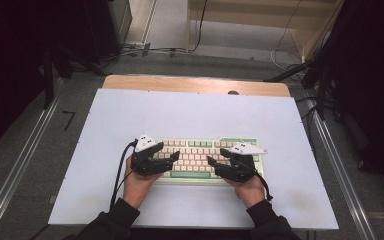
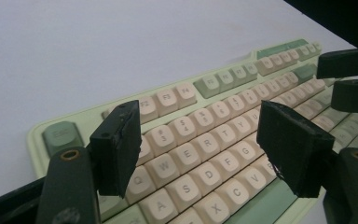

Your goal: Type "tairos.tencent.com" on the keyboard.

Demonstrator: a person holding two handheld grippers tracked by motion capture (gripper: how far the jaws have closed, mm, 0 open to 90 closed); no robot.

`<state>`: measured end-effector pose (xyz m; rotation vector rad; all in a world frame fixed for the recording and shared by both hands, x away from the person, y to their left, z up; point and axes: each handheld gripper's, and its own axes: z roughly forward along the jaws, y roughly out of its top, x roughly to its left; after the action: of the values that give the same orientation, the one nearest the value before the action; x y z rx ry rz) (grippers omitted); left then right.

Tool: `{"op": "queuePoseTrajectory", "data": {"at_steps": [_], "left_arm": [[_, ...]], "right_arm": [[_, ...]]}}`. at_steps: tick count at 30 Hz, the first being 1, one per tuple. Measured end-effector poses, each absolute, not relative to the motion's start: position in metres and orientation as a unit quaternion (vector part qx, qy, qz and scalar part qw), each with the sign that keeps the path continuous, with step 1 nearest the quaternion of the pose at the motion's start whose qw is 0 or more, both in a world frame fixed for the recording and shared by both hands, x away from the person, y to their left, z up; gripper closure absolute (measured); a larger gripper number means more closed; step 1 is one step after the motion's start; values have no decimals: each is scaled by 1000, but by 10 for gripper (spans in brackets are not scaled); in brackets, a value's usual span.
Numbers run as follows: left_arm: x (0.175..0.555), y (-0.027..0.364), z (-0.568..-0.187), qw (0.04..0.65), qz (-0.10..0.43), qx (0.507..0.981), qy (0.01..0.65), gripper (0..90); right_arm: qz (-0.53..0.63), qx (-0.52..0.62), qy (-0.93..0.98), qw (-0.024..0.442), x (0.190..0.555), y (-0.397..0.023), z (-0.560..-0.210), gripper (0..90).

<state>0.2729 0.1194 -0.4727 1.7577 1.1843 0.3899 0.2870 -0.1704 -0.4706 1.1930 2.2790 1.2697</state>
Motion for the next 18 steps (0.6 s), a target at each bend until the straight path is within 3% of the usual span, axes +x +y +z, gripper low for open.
{"op": "queuePoseTrajectory", "data": {"at_steps": [9,18], "left_arm": [[266,132,-475,468,164,714,495,321],[255,131,-475,463,176,719,488,325]], "right_arm": [[456,408,781,126,283,-179,-468,855],[436,408,792,126,276,-179,-476,876]]}}
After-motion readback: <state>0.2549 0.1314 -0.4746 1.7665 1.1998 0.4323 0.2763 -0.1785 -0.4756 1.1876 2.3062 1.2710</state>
